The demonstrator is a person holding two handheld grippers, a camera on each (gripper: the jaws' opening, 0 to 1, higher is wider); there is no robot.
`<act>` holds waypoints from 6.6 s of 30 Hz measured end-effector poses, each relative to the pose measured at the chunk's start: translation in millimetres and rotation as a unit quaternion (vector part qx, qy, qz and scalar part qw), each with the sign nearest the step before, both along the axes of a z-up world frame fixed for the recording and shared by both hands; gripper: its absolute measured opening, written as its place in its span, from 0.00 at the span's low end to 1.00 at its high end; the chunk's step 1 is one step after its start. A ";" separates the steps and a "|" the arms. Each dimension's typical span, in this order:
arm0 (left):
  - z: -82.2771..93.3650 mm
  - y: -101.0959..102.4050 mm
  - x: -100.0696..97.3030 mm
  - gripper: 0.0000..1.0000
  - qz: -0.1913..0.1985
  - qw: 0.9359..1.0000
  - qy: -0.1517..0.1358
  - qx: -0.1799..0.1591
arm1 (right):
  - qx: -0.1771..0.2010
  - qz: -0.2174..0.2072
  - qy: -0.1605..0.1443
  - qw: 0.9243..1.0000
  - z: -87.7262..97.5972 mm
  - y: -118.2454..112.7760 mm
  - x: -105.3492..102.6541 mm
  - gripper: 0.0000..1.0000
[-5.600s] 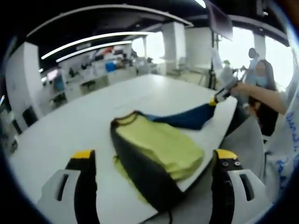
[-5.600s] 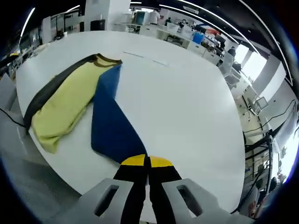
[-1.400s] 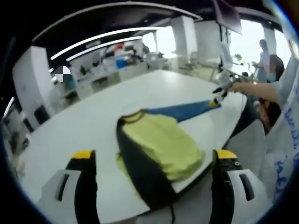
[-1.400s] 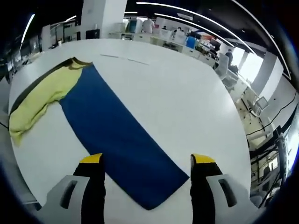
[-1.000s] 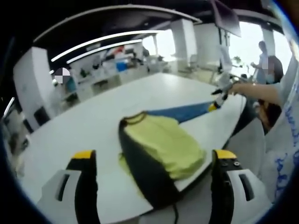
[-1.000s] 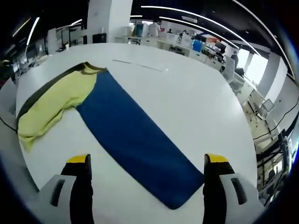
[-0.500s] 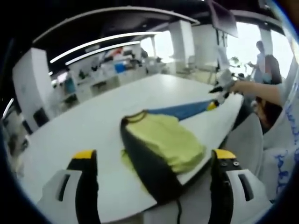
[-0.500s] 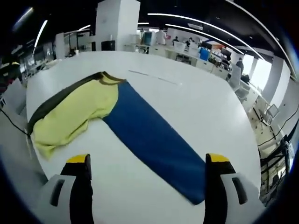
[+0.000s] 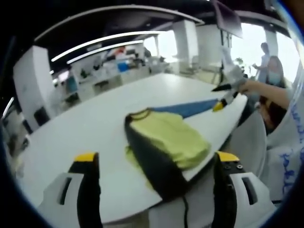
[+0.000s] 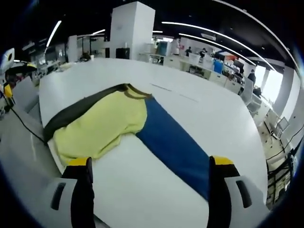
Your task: Fold the garment on the visible template until the final outline fits inside the template.
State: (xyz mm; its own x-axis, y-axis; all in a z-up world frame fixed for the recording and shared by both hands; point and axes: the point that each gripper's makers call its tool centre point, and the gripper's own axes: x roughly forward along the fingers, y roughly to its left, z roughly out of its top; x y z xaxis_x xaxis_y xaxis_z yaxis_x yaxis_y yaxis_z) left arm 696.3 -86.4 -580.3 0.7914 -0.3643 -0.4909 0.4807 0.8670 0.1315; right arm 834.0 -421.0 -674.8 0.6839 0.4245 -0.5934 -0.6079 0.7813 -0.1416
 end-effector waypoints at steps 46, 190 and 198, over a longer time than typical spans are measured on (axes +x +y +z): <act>-82.5 -2.8 -1.1 0.81 0.009 0.987 0.157 -0.028 | 0.029 0.052 -0.037 0.998 40.1 49.5 -96.7 1.00; -112.1 184.6 121.6 0.00 0.094 0.955 0.243 0.138 | 0.080 -0.026 -0.064 0.994 60.7 55.7 -111.4 1.00; -119.1 221.2 143.2 0.00 0.091 0.950 0.245 0.170 | 0.069 -0.038 -0.062 0.995 58.7 57.8 -114.3 1.00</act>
